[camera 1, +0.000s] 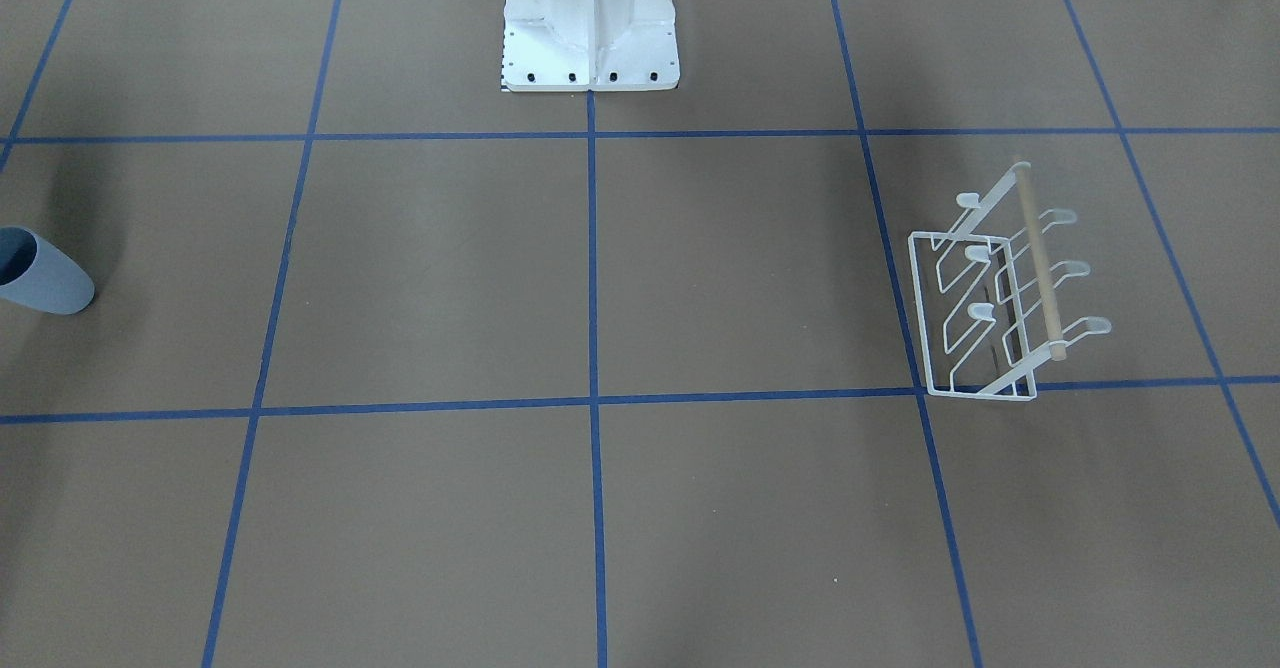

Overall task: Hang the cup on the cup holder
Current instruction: 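Lift the cup with the right gripper while the left arm moves in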

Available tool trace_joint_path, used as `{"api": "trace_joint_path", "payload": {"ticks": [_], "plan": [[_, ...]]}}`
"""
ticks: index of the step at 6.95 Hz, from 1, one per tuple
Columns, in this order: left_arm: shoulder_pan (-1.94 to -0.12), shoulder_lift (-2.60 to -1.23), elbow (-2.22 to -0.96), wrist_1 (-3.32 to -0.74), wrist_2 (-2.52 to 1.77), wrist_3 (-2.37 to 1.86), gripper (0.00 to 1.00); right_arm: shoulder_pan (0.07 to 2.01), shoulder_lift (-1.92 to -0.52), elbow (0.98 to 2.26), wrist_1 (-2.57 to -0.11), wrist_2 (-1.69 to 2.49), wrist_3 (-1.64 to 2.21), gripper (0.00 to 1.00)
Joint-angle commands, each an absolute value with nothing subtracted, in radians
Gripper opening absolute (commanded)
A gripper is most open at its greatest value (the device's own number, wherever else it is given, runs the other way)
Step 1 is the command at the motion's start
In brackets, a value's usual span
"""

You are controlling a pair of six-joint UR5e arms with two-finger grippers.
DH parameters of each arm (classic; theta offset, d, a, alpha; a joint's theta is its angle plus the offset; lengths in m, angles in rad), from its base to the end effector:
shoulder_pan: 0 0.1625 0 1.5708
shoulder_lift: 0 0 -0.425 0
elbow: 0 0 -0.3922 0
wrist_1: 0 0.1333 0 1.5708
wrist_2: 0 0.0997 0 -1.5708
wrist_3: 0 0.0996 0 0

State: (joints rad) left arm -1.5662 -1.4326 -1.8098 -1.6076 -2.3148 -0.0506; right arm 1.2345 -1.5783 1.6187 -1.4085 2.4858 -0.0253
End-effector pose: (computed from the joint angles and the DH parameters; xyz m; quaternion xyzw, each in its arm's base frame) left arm -0.0638 -0.4408 0.6029 0.0540 0.3642 0.0036 0.9297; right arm -0.1132 -0.4886 0.6111 0.0216 -0.4482 -0.2045 0.8700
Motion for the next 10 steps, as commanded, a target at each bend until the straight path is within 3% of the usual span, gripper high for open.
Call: {"api": "trace_joint_path", "payload": {"ticks": [1,3,6,10], "plan": [[-1.545,-1.446,-1.854,-1.618,-2.316,-0.043,0.98,1.252,-1.530,1.699,-1.387,2.633,0.067,0.00],[-1.511,-1.451,-1.923,-1.624,-2.335,-0.054,0.98,1.250,-1.401,1.784,-1.350,2.660,0.330,0.00],[-1.435,-1.532,-1.950,-1.670,-2.583,-0.325,0.99,1.218,-1.301,1.790,-0.980,2.657,0.793,0.00],[-1.264,-1.589,-1.937,-2.258,-2.576,-1.034,0.98,1.010,-1.299,1.792,-0.394,2.476,1.384,0.00]]}}
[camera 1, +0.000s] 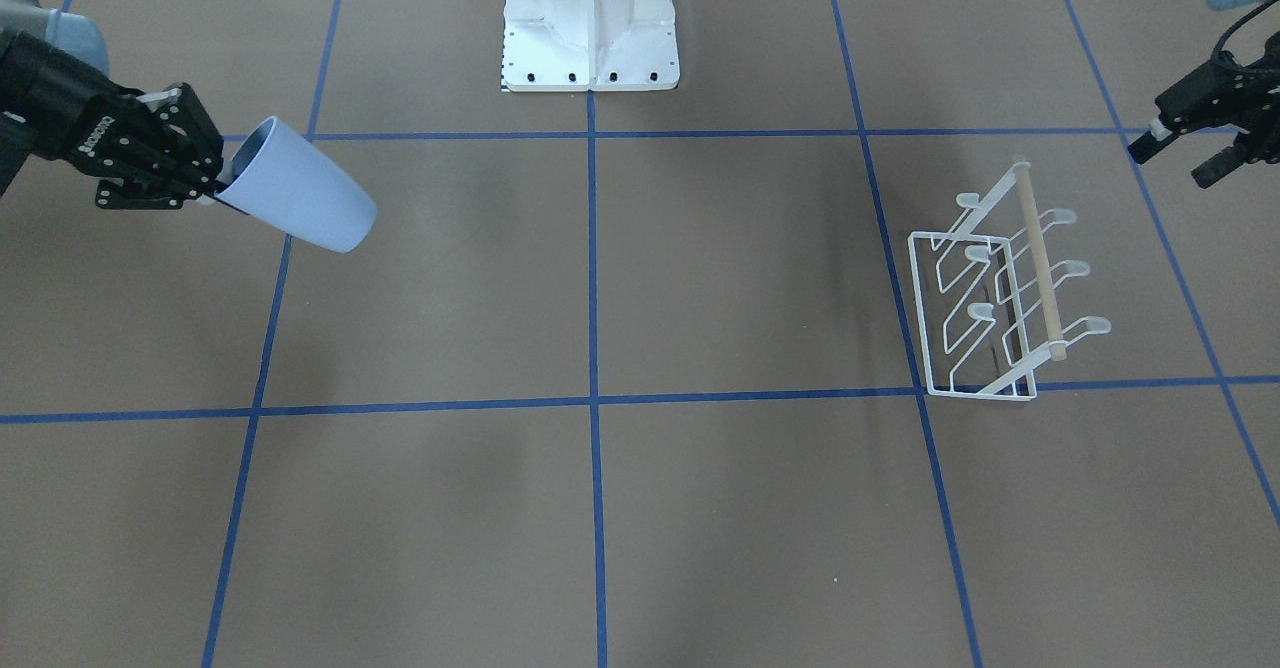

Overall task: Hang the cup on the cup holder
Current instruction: 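Lift the cup with the right gripper while the left arm moves in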

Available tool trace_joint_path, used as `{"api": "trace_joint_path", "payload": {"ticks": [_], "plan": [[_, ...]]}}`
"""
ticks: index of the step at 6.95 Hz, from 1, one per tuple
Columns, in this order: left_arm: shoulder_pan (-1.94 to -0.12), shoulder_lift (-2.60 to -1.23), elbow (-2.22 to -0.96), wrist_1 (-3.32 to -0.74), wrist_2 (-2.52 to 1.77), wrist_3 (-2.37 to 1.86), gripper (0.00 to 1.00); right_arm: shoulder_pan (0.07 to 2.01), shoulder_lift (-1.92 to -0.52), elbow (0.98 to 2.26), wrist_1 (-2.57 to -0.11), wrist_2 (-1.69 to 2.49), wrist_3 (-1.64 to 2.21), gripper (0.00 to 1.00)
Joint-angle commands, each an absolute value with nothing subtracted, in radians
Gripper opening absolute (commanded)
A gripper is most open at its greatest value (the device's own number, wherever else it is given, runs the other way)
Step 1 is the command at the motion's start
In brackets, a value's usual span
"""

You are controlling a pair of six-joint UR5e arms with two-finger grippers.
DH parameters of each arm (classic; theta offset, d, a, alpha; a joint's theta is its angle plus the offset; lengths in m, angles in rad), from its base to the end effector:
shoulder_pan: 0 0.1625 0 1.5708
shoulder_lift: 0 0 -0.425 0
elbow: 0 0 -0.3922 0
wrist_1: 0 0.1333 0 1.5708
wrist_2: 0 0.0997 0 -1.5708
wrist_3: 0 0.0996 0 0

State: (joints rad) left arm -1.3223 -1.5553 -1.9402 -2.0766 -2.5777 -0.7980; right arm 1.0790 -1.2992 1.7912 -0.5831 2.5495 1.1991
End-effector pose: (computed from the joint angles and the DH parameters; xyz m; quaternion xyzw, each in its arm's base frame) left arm 0.0672 -0.4645 0.4107 0.0970 0.5623 -0.0225 0.8209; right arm -0.2028 -0.4859 0.2924 0.1350 -0.6756 -0.0715 0.7213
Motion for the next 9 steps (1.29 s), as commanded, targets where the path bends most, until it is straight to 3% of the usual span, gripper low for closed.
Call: {"api": "trace_joint_path", "payload": {"ticks": [1,5,8,9], "plan": [[-1.217,-1.617,-1.936,-2.380,-2.573,-1.169,0.98,0.943,-1.299,1.792,-0.279,2.414,1.508,0.00],[-1.026,-1.935,-1.962,-2.507,-2.457,-1.668,0.98,0.747,-1.299,1.795,0.050,2.168,1.698,0.00],[-0.714,-2.017,-2.097,-2.505,-2.009,-1.755,0.98,0.646,-1.301,1.795,0.228,1.997,1.727,0.00],[-0.707,-2.043,-2.102,-2.507,-1.973,-1.802,0.98,0.646,-1.302,1.793,0.267,1.996,1.739,0.00]]}}
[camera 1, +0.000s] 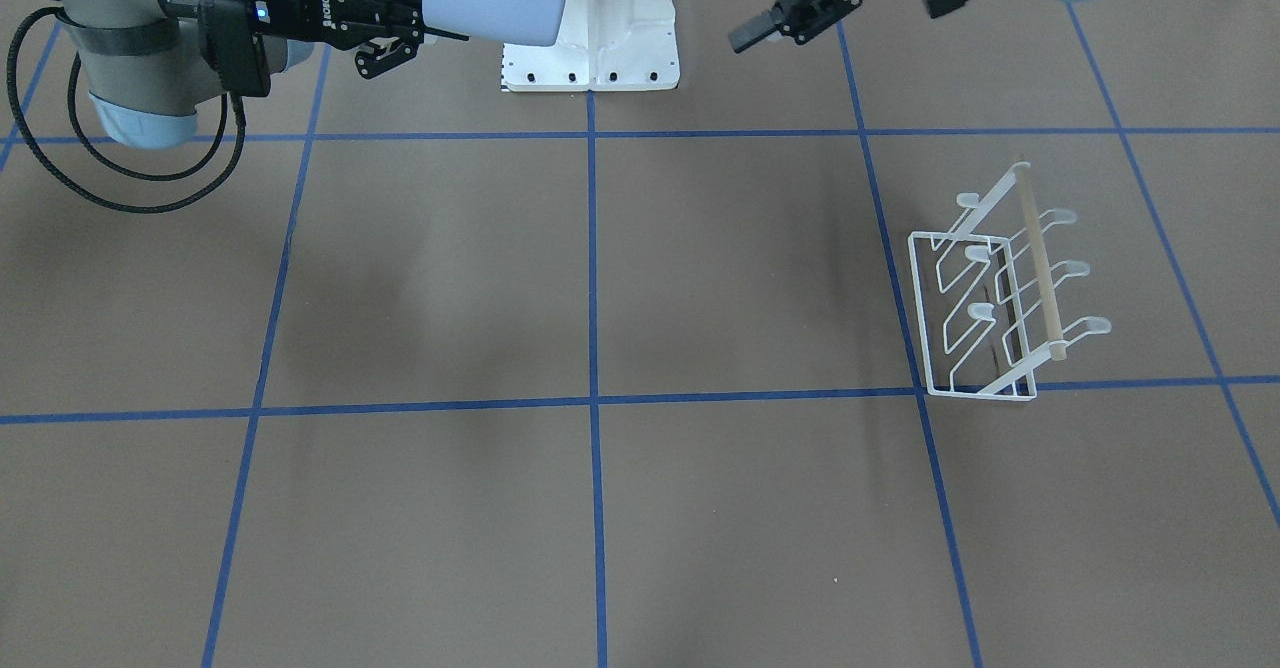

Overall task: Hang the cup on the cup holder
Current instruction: 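Move the left gripper toward the cup's base held by the right gripper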

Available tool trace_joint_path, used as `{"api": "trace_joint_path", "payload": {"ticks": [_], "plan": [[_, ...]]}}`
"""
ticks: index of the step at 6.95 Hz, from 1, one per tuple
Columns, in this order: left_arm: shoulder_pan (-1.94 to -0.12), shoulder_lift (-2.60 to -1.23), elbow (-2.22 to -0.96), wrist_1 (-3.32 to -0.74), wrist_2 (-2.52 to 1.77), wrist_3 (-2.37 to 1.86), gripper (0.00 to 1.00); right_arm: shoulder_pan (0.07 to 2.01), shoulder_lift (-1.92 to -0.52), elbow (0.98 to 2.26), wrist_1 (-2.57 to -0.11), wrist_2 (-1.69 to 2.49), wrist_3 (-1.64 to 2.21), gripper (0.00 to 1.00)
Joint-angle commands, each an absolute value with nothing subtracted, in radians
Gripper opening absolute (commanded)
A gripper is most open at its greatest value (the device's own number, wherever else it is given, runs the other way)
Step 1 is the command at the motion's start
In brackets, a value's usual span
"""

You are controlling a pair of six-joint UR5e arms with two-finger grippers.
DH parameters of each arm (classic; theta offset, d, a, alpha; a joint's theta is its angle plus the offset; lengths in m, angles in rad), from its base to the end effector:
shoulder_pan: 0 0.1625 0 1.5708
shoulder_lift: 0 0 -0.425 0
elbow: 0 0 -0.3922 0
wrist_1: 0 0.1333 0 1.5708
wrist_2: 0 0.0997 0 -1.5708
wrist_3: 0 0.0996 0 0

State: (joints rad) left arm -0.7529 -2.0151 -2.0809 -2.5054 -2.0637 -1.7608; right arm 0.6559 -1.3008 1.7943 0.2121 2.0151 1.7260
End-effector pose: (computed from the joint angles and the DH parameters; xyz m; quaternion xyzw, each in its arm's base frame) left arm 0.2779 -0.3785 0.1041 0.0809 0.7945 -0.0821 0.5962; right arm -0.3114 -0.3538 0.2521 0.1299 -0.8808 -0.0225 0.4547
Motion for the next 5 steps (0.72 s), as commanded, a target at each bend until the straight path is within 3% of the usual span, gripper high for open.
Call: {"api": "trace_joint_path", "payload": {"ticks": [1,5], "plan": [[-0.706,-2.065,-2.102,-2.507,-1.971,-1.819,0.98,0.646,-1.302,1.795,0.302,1.973,1.752,0.00],[-0.646,-2.101,-2.095,-2.503,-1.913,-1.821,0.98,0.600,-1.299,1.792,0.405,1.909,1.758,0.00]]}}
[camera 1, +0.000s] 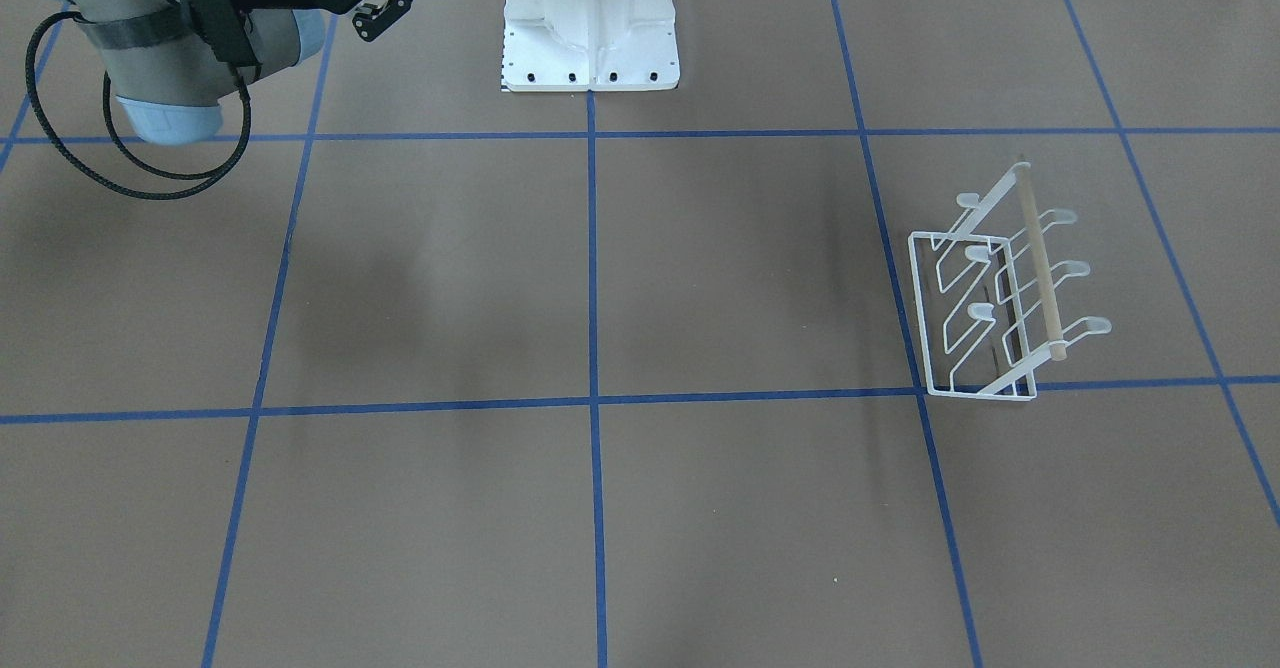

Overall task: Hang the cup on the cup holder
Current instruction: 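Move the left gripper toward the cup's base held by the right gripper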

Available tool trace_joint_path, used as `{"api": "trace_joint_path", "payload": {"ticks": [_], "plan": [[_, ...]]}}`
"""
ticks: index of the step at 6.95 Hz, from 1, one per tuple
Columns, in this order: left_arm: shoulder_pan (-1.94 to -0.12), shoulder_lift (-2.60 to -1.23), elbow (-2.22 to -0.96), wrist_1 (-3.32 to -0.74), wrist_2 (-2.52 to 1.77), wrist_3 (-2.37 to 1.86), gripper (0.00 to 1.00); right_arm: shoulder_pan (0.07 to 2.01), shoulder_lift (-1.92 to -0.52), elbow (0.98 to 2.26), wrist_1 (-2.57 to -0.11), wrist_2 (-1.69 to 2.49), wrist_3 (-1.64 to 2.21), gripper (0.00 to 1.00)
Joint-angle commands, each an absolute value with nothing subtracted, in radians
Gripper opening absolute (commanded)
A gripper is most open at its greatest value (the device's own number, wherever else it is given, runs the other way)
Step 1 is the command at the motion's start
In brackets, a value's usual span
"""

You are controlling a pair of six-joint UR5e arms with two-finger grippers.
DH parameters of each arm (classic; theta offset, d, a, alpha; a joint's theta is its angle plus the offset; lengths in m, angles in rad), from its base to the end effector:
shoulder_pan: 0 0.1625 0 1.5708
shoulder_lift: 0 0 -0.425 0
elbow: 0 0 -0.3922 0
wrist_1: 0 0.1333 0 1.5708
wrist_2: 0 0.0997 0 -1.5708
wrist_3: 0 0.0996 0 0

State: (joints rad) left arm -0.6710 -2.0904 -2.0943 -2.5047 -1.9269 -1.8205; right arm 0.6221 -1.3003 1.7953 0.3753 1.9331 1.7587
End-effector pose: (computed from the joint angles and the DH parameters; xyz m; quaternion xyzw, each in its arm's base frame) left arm 0.2950 -0.3600 0.0641 0.0766 0.8242 -0.1079 0.5506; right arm -0.3025 -0.3375 0.2503 0.1386 -0.9155 -0.0225 0.3769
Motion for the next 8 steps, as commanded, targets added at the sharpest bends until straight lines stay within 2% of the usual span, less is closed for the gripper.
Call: {"api": "trace_joint_path", "payload": {"ticks": [1,8], "plan": [[-0.622,-2.112,-2.094,-2.503,-1.913,-1.821,0.98,0.572,-1.299,1.778,0.464,1.864,1.755,0.00],[-0.569,-2.131,-2.109,-2.496,-1.913,-1.825,0.98,0.531,-1.266,1.770,0.476,1.810,1.750,0.00]]}}
